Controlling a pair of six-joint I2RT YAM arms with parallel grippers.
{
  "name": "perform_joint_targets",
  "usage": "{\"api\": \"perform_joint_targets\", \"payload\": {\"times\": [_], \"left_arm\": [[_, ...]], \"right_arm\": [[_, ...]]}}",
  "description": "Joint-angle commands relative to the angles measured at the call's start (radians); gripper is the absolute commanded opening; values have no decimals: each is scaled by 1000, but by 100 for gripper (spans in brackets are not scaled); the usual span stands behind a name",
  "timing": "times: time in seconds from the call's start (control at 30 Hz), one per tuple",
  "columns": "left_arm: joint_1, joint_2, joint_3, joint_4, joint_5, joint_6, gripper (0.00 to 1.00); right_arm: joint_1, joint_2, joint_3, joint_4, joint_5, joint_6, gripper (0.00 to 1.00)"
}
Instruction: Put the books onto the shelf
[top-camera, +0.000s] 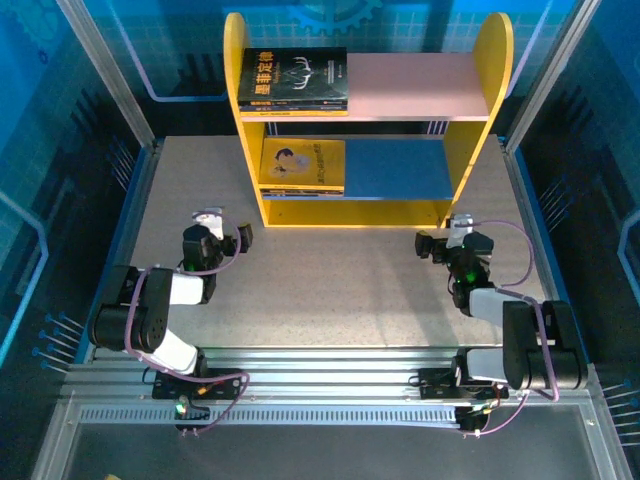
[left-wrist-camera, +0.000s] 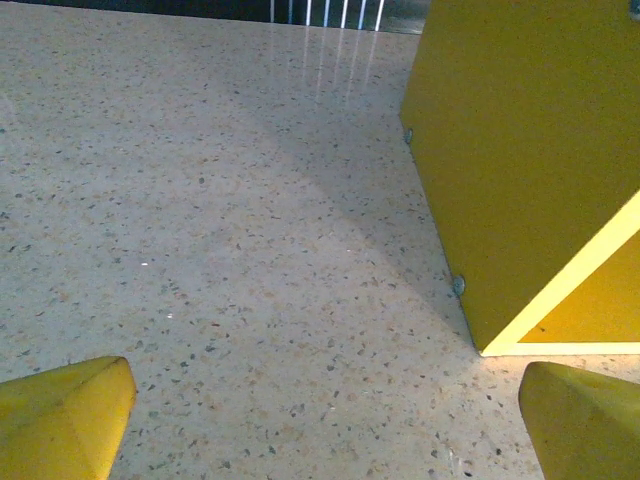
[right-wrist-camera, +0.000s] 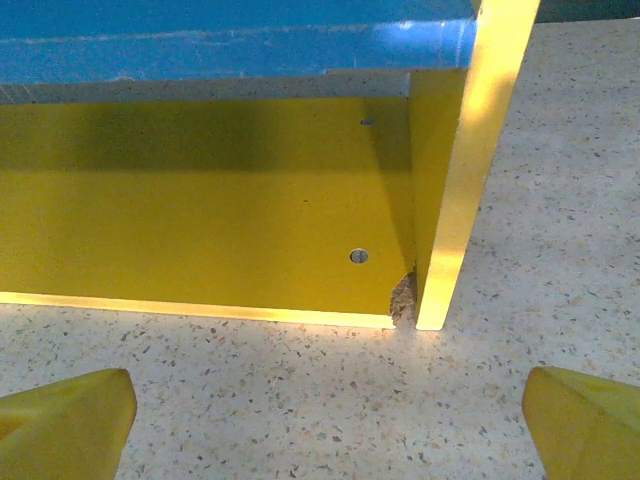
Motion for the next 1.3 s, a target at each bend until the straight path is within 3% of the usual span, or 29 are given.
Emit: {"api": "perform_joint_targets", "payload": {"times": [0.0,0.23,0.43,1.1,1.27], "left_arm": [[-6,4,16,25,-24,26,99],[-9,5,16,24,-30,28,99],[-9,5,16,25,-31,28,99],[-9,5,16,25,-31,29,99],[-9,5,17,24,-31,28,99]], "right_arm": [[7,50,24,156,1,-15,100],[10,217,32,309,-51,-32,100],[11,213,72,224,-154,-79,100],[19,212,80,206,-138,-82,100],[59,211,101,163,-45,-102,100]]}}
